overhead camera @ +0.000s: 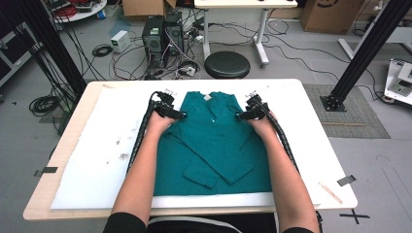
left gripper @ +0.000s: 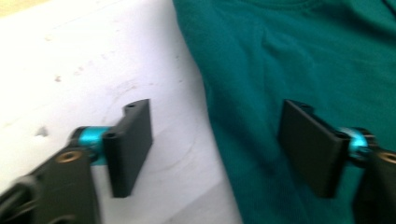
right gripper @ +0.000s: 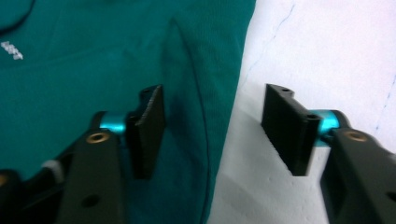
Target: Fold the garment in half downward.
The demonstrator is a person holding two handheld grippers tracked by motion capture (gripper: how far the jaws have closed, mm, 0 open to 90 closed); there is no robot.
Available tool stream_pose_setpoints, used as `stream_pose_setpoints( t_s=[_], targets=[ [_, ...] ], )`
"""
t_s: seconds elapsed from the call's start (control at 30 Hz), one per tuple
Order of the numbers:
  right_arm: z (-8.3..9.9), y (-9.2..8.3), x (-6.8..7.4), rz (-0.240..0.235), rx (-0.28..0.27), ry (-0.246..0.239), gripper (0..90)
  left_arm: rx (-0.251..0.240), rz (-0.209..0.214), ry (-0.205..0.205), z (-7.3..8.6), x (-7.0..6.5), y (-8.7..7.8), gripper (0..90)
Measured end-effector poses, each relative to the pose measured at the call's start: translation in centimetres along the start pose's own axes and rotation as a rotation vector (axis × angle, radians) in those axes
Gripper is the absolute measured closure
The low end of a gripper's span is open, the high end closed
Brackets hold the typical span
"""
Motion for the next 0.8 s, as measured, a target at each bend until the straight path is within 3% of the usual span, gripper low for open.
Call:
stream_pose_setpoints(
  t_s=[0.07, 0.2, 0.27, 0.43, 0.53, 0.57, 0.8],
  targets=[
    [-0.10, -0.03, 0.10, -0.013, -0.009, -0.005, 57.3, 0.002, 0.003, 0.000, 0.03, 0.03, -0.17, 39.3],
    [-0.09, 0.00, 0.26, -0.036, -0.010, -0.008, 68.9, -0.007, 0.020, 0.007, -0.16, -0.31, -0.20, 51.3],
    [-0.15, 0.03, 0.20, -0.042, -0.014, -0.014, 71.9, -0.016, 0.039, 0.002, -0.23, -0.51, -0.18, 60.9],
    [-0.22, 0.05, -0.12, -0.037, -0.024, 0.004, 80.1, -0.042, 0.052, -0.020, -0.03, -0.05, -0.23, 70.3],
    [-0.30, 0.08, 0.05, -0.015, -0.026, -0.017, 84.3, -0.047, 0.059, -0.003, -0.11, -0.08, -0.21, 75.7],
    [-0.31, 0.06, 0.15, -0.006, -0.023, -0.025, 85.3, -0.048, 0.064, 0.010, -0.18, -0.25, -0.15, 81.8],
    [-0.61, 0.08, 0.31, 0.027, -0.006, -0.074, 87.4, -0.049, 0.057, 0.030, -0.60, -0.11, 0.10, 85.0]
  ],
)
Point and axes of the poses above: each handheld gripper's, and its own axes: y roughly forward along the jaws, z roughly out of its underside, x roughly to its left, the point moved 9 cm from there along y, roughly forward along the jaws, and after that the axes turned 14 degrees about y, right-handed, at the moved point
